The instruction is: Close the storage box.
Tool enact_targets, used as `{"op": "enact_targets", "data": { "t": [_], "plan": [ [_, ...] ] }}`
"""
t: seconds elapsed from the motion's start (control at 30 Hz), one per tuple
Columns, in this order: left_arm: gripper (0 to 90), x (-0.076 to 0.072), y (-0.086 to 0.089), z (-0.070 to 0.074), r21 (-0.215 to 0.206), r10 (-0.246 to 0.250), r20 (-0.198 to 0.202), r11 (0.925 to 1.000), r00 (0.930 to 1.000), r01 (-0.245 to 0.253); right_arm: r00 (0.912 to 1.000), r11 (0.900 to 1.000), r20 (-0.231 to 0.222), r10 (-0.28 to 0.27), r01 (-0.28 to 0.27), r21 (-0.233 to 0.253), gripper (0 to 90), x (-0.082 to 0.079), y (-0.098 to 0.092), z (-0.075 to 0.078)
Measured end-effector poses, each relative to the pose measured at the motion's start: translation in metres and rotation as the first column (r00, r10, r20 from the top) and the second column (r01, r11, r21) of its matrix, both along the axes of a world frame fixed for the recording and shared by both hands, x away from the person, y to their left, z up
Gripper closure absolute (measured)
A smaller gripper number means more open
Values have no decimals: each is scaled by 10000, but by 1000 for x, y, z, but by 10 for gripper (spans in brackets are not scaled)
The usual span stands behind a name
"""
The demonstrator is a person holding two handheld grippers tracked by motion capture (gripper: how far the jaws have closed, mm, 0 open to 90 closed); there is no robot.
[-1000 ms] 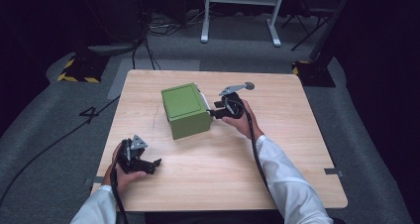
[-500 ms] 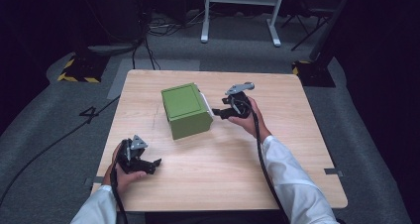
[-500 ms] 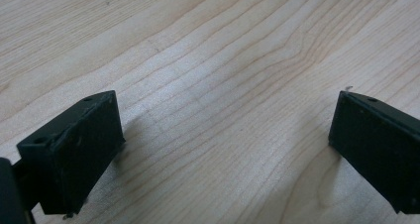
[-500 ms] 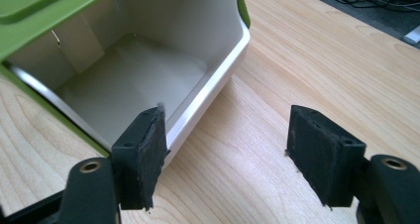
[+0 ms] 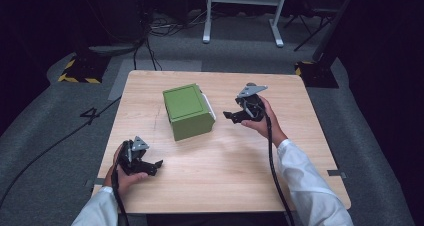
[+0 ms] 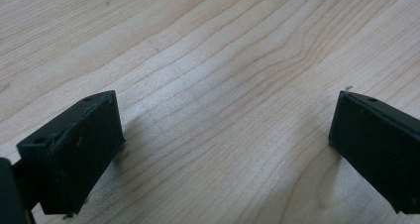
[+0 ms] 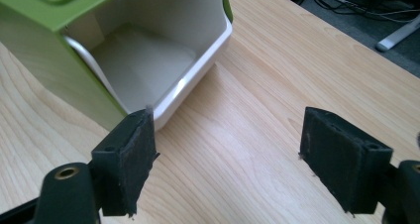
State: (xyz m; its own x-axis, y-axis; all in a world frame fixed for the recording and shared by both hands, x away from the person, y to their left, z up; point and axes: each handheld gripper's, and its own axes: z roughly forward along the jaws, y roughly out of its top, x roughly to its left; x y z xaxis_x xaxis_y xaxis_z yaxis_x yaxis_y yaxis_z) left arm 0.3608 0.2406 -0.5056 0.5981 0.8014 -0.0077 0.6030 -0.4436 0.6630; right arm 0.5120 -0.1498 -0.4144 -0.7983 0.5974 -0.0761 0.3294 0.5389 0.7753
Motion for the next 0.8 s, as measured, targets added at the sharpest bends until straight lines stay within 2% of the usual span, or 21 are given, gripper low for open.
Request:
{"op": "enact_targets", "data": {
  "t": [0.2, 0.8],
  "plan": [
    [5, 0, 0, 0, -1, 2, -1, 10000, 10000, -2, 10000, 9986, 77, -10, 15, -531, 222, -8, -11, 2],
    [5, 0, 0, 0, -2, 1, -3, 10000, 10000, -1, 9998, 9902, 113, 186, -169, -1384, 225, -36, -39, -2]
  ]
}}
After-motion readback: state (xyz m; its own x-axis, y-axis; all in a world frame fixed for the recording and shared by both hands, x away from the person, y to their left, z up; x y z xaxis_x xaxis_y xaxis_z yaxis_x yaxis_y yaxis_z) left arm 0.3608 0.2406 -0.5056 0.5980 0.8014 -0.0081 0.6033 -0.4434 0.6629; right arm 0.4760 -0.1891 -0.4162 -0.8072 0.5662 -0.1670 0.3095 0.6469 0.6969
